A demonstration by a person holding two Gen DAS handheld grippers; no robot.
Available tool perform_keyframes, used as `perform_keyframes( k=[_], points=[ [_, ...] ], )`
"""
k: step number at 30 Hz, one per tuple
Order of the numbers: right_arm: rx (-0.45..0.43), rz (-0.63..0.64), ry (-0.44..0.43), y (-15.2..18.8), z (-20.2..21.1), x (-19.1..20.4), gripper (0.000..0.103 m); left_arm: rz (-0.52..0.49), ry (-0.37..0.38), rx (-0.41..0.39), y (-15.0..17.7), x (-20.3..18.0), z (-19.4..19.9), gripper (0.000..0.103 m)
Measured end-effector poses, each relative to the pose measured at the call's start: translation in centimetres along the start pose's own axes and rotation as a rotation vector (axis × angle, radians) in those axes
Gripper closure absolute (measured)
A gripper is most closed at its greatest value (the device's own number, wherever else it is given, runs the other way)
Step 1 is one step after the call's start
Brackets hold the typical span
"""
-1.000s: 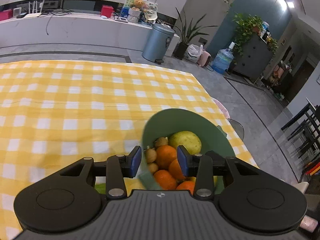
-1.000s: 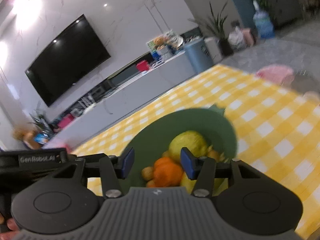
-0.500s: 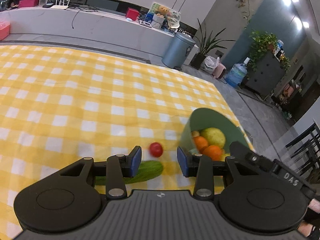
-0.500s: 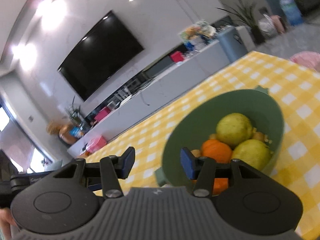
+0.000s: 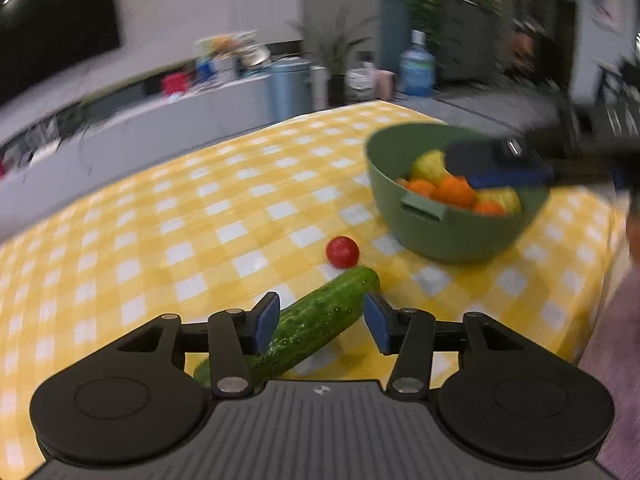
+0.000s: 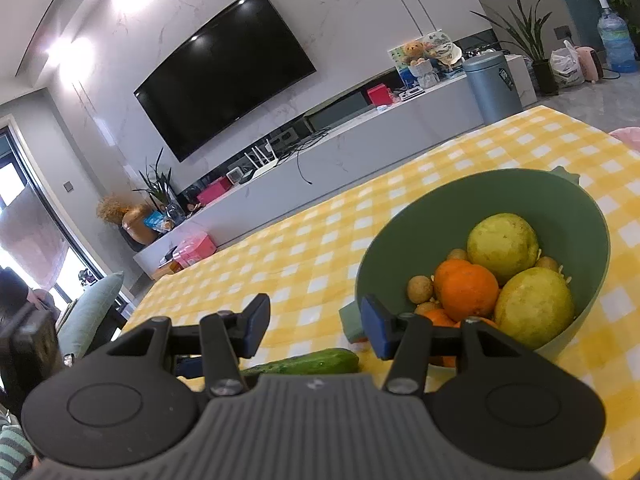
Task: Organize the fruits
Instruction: 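Withdraw both tools and move the left tool to the cucumber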
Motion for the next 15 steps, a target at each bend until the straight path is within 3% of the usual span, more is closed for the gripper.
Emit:
perform_keyframes(
  k=[4, 6, 10, 15],
  points=[
    [0.01, 0.01, -0.013, -0.1, -0.1, 0.3, 0.054, -0.115, 0.058, 0.029, 0.9, -0.1, -1.0, 0.036],
    [0.01, 0.022, -0.022, -0.1, -0.1, 0.4, 0.054, -0.13, 0.074, 0.053, 1.2, 0.5, -1.8, 0.032],
    [0.015, 0.04, -0.025, -0.1, -0.4, 0.6, 0.054, -0.167, 0.135, 0.027, 1.4, 1.2, -2.0, 0.024],
    [0.005, 0.084, -0.047, -0.2, -0.2, 1.2, 0.054, -0.184, 0.187, 0.016, 1.1, 2.4, -2.8, 0.022]
  ],
)
Point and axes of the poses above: each gripper's, at about its wrist camera, not at the fingertips, and z roughly against the way its jaws point, x to its left, y to its underside, the point moved 2 cm from there along -z, roughly the way its jaws point, and after that the axes turned 14 degrees about z, right-handed, at the moved point
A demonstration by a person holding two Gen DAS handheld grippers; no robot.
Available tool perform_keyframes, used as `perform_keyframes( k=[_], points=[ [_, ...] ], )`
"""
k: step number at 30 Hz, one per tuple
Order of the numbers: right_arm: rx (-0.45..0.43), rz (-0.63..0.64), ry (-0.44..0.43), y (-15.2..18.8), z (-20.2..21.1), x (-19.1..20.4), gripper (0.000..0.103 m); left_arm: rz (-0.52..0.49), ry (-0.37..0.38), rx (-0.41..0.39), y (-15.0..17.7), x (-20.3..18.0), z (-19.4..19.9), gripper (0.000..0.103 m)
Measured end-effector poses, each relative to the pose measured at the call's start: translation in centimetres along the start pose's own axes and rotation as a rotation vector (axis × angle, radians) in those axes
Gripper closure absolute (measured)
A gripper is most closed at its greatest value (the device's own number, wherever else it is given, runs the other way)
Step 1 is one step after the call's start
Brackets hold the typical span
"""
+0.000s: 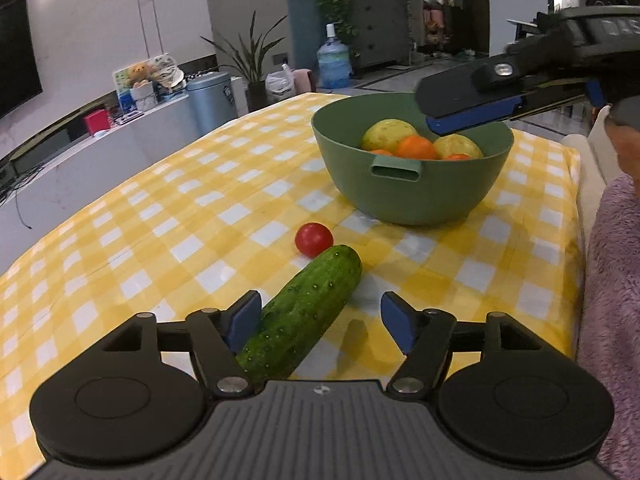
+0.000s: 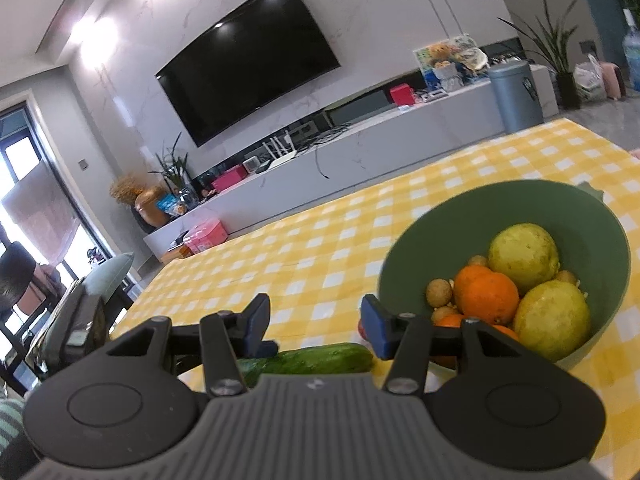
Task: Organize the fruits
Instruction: 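Withdraw both tools and move the left tool to the cucumber, then close the left tool around the cucumber's middle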
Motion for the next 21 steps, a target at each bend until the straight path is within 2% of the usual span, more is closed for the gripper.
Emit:
perform_keyframes(
  k=[7, 11, 18, 21],
  points=[
    [0.002, 0.046, -0.02, -0.2, -0.3, 0.3, 0.054, 0.041, 0.035, -0.006, -0.7, 2.7, -1.9, 0.022],
    [0.005, 0.063, -0.026, -0.2, -0.7, 0.4, 0.054, -0.01, -0.02, 0.016, -0.5, 2.7, -3.2, 0.023],
    [0.017, 0.057, -0.02, -0.1, -1.2, 0.0, 0.054, -0.057, -0.072, 0.05, -0.5, 2.2, -3.0, 0.038],
    [0.008, 0.066, -0.033, -0.1, -1.1, 0.2, 0.054, 0.013, -0.129, 0.103, -1.5, 2.0, -2.6, 0.042]
  ],
)
Point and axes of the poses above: each gripper's, at about its wrist camera, not at the fingertips, and z roughly against the way its jaws point, x to its left, y to its underside, the point moved 2 cm from there along -z, roughly the way its jaws point, and after that the axes turned 14 degrees about z, right-handed, at the moved point
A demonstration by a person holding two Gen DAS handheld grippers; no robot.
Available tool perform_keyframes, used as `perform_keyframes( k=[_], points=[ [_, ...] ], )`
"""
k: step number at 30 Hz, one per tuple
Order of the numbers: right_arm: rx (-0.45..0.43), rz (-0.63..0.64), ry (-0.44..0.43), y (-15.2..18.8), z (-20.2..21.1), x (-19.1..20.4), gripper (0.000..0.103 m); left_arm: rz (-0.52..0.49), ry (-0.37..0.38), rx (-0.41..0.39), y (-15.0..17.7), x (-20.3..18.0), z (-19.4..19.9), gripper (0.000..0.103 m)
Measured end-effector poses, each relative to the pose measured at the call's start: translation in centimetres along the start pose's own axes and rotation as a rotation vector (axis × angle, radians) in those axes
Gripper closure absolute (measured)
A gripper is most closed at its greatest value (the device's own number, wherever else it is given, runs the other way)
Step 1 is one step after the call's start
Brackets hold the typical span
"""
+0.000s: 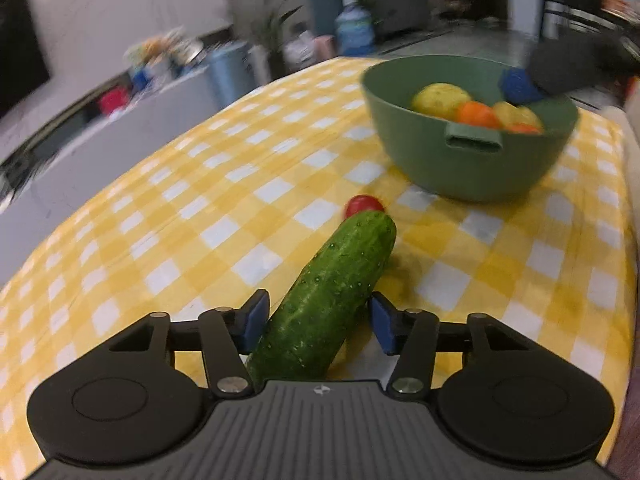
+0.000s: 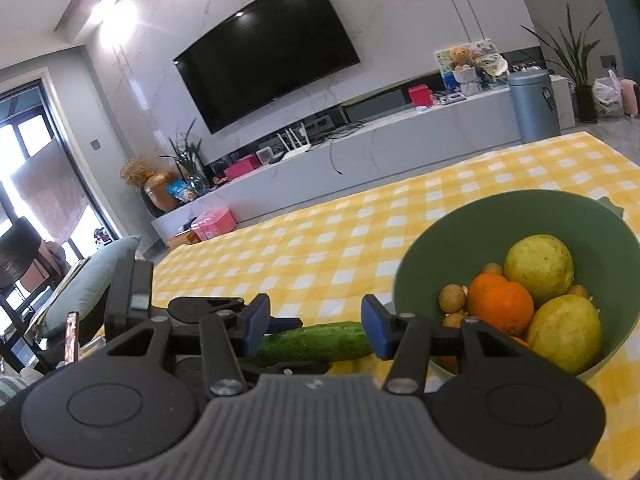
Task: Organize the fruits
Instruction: 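Close the left tool around the cucumber's middle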
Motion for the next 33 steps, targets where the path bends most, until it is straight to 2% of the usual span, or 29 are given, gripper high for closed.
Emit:
perform_keyframes(
  k=[5, 8, 14, 16, 17, 20, 22, 27, 31, 33],
  points=[
    [-0.017, 0.026, -0.009, -0.1, 0.2, 0.5, 0.054, 0.164, -0.113, 0.047, -1.6, 0.0, 1.0, 0.044],
    [-0.015, 0.014, -0.001, 0.0, 0.3, 0.2, 0.054, 0.308, -0.179, 0.061, -2.7, 1.2, 1.5, 0.046],
    [-0.032, -0.002, 0.004, -0.2, 0.5, 0.0, 0.054, 0.506, -0.197, 0.044, -2.7, 5.8, 0.4, 0.053],
    [-0.035, 0.019, 0.005, -0.2, 0.2, 0.4, 0.054, 0.59, -0.207, 0.061, -2.1, 7.6, -0.9, 0.054],
    [-0.027, 0.037, -0.002, -0.3, -0.1, 0.7, 0.054, 0.615, -0.184, 0.045, -2.0, 8.3, -0.9, 0.054],
    [0.049, 0.131, 0.025, 0.1, -1.7, 2.8, 0.054, 0.611, -0.124, 0.025, -1.4, 9.4, -0.6, 0.053],
    [0.096, 0.196, 0.075, 0.5, -3.2, 4.5, 0.055, 0.58, -0.117, -0.008, -0.7, 9.4, -0.5, 0.048],
    [0.202, 0.172, 0.287, 2.0, -8.7, 6.7, 0.055, 0.408, -0.186, -0.117, 1.0, 6.9, -0.4, 0.047],
    [0.24, 0.219, 0.47, 3.0, -11.2, 7.1, 0.053, 0.468, -0.168, -0.185, 1.5, 6.8, -0.3, 0.039],
    [0.228, 0.224, 0.511, 3.3, -11.5, 7.0, 0.049, 0.468, -0.147, -0.189, 1.6, 6.8, -0.2, 0.033]
  ],
)
Point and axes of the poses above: each gripper's, at about its wrist camera, not at the fingertips, and z roughly against the way its jaws point, x to its left, y to its underside, the point moved 2 cm from there along -z, roughly the way its jaws point, and after that the axes turned 14 degrees about z, right-handed, at the moved point
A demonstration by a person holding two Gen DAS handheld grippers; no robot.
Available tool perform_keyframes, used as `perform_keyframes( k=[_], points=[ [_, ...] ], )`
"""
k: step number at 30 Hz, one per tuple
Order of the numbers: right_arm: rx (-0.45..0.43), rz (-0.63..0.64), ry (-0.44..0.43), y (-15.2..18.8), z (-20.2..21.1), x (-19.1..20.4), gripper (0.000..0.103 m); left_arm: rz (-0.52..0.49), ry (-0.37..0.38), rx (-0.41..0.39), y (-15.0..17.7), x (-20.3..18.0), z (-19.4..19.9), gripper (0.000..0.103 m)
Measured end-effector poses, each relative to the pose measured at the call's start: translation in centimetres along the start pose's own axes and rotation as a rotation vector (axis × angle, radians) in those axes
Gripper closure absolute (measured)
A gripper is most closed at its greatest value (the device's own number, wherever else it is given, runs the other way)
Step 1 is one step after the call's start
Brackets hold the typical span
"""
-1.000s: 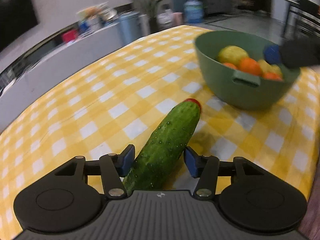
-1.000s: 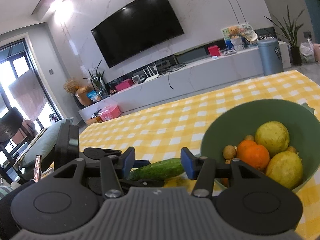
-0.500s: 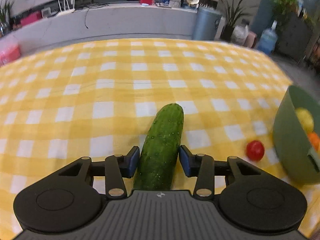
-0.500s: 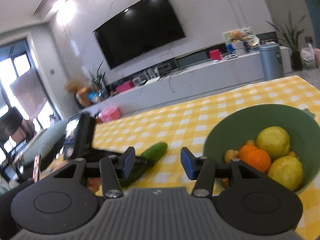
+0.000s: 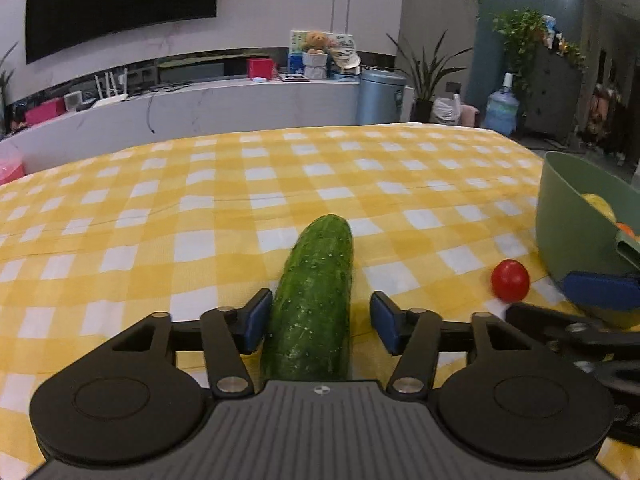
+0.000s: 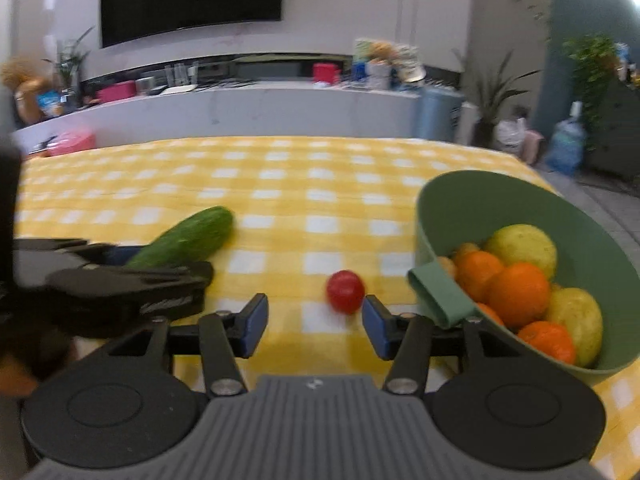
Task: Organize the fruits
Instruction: 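Close the left tool around the cucumber's middle, then lift the cucumber with the left tool while the right tool grasps the red tomato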
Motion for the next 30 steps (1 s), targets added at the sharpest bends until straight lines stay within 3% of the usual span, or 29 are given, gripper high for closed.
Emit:
perform_keyframes(
  k=[2, 7, 10, 11, 14, 16, 19, 21, 26, 28, 29, 30],
  points=[
    [0.014, -0.002, 0.009, 0.3, -0.6, 0.3, 0.049, 0.008, 0.03, 0.008, 0.0, 0.1, 0.0, 0.025],
    [0.021, -0.063, 0.112, 0.4, -1.8, 0.4, 0.052, 0.065, 0.066, 0.006, -0.2, 1.0, 0.2, 0.025],
    [0.032, -0.102, 0.115, 0.4, -2.9, 0.2, 0.057, 0.086, 0.088, 0.008, -0.5, 1.3, 0.2, 0.021],
    [0.052, -0.117, 0.112, 0.6, -3.4, 0.0, 0.055, 0.091, 0.108, 0.012, -0.6, 1.4, 0.2, 0.01],
    [0.038, -0.094, 0.102, 0.8, -3.8, 0.8, 0.042, 0.097, 0.137, 0.02, -0.6, 1.4, 0.1, 0.007],
    [0.036, -0.059, 0.083, 0.4, -4.3, 1.3, 0.037, 0.08, 0.112, 0.016, -0.6, 1.1, 0.2, 0.015],
    [0.037, -0.052, 0.082, 0.1, -4.6, 1.5, 0.035, 0.092, 0.028, -0.011, -0.6, 1.1, 0.3, 0.048],
    [0.038, -0.056, 0.08, 0.0, -4.8, 1.5, 0.035, 0.102, 0.03, -0.015, -0.5, 1.3, 0.4, 0.055],
    [0.037, -0.061, 0.077, -0.2, -5.0, 1.5, 0.036, 0.129, 0.055, -0.015, -0.6, 1.8, 0.5, 0.057],
    [0.033, -0.079, 0.058, -0.1, -5.1, 1.2, 0.047, 0.15, 0.069, -0.016, -0.6, 2.2, 0.6, 0.057],
    [0.03, -0.089, 0.072, -0.1, -5.0, 1.1, 0.061, 0.162, 0.076, -0.016, -0.6, 2.4, 0.6, 0.057],
    [0.03, -0.1, 0.09, -0.1, -4.9, 0.9, 0.069, 0.171, 0.08, -0.017, -0.6, 2.6, 0.7, 0.057]
  ],
)
Point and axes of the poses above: each gripper's, at about its wrist camera, not at the fingertips, and z roughly against the way its jaws point, x to its left, y to its underside, the point moved 2 cm from there along -z, roughly the way its jaws point, and after that the axes turned 14 degrees about z, right-handed, at the moved point
